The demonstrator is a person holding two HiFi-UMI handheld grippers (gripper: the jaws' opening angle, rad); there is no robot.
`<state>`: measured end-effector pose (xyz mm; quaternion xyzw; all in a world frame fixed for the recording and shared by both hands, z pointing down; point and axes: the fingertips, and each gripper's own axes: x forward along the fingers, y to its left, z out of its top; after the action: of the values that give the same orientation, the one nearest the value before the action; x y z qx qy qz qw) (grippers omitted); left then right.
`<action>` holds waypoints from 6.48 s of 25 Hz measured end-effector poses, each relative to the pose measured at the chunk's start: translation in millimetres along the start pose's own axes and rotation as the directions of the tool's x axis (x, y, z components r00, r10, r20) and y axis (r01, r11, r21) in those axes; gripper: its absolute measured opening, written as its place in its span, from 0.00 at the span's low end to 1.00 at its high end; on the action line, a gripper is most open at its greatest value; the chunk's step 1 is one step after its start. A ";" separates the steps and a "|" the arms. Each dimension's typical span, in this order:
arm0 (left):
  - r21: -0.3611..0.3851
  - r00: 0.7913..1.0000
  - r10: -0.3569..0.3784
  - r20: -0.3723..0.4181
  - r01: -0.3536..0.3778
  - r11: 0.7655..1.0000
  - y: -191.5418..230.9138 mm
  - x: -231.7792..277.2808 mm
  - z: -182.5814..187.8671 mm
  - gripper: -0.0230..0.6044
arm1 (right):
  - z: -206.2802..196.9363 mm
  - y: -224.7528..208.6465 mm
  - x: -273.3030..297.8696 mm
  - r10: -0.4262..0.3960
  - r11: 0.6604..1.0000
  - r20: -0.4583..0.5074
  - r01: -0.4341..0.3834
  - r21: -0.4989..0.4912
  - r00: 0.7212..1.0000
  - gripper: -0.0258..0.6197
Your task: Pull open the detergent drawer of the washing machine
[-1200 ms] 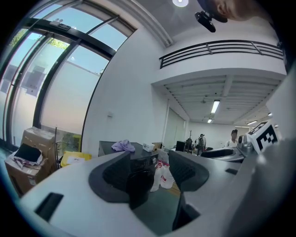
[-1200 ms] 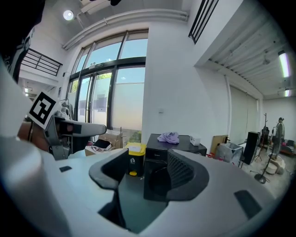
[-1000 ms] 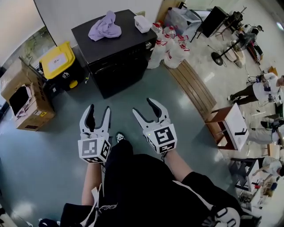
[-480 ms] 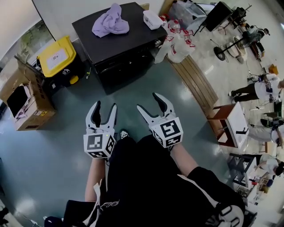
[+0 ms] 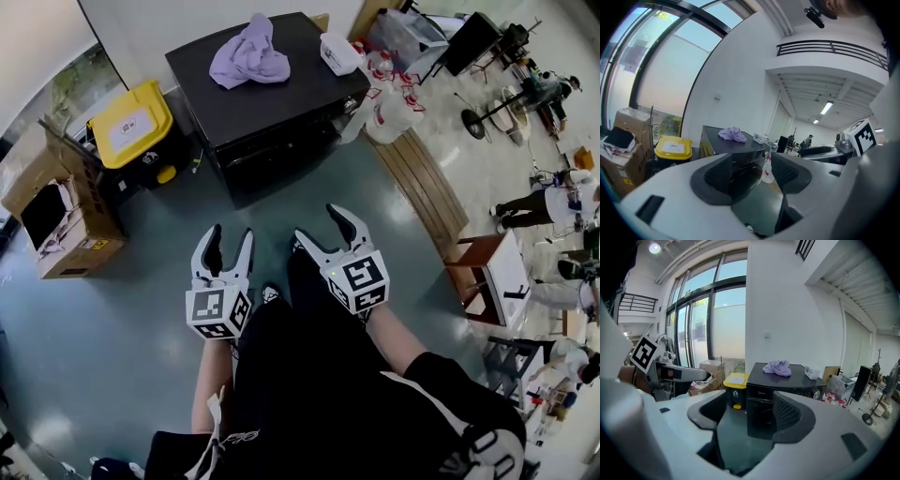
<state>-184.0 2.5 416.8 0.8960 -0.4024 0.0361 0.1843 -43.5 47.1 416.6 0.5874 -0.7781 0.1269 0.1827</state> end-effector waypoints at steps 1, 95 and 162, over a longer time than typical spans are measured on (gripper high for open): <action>0.000 1.000 0.008 0.001 -0.008 1.000 1.6 2.0 0.5 0.44 | -0.4 -2.0 4.5 0.010 1.000 -0.003 -0.010 -0.003 1.000 0.52; 0.027 0.849 0.447 -0.283 -0.459 0.888 155.4 264.1 -99.5 0.44 | -60.2 -148.8 313.5 0.116 0.989 -0.129 -0.103 0.104 0.985 0.33; 0.100 0.863 0.325 -0.387 -0.311 0.945 123.5 240.6 -147.3 0.45 | -110.5 -137.1 280.1 0.295 0.948 -0.211 -0.314 -0.059 0.932 0.36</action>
<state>-100.3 -190.0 642.2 0.7940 -0.4979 0.2545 0.2386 35.0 -188.5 635.2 0.4348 -0.8426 0.1759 0.2645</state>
